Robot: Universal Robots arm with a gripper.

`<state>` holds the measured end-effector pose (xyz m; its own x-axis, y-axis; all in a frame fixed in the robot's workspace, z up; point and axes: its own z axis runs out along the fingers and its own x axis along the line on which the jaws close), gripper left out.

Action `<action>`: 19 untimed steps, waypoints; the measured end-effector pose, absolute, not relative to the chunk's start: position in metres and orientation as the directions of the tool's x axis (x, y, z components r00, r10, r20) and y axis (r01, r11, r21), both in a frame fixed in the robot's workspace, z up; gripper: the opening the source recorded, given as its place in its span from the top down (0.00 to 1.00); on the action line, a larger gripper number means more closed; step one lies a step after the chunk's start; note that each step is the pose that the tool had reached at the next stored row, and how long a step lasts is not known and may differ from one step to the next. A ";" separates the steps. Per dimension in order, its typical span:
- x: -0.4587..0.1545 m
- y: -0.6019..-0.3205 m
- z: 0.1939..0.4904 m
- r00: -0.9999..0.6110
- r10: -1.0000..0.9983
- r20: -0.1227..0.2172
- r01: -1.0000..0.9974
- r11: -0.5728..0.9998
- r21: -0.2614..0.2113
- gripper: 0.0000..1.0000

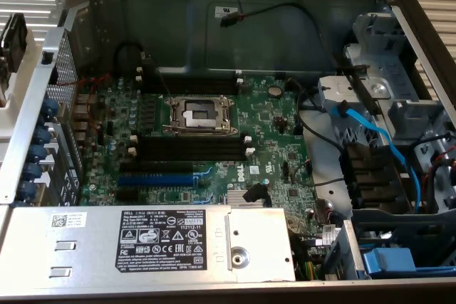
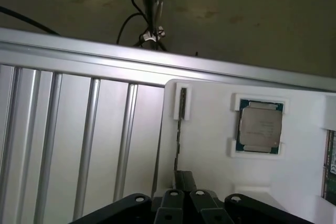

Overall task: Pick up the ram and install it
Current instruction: 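Pick up the ram and move it above insertion slot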

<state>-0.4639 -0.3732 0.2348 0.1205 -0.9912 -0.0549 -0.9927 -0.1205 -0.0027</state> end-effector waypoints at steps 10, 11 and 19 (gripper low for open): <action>-0.466 -0.373 0.223 0.118 -0.991 -0.068 -0.992 -0.121 0.032 0.90; -0.466 -0.373 0.223 0.118 -0.991 -0.070 -0.992 -0.121 0.038 0.90; -0.466 -0.374 0.217 0.118 -0.990 -0.072 -0.992 -0.121 0.044 0.90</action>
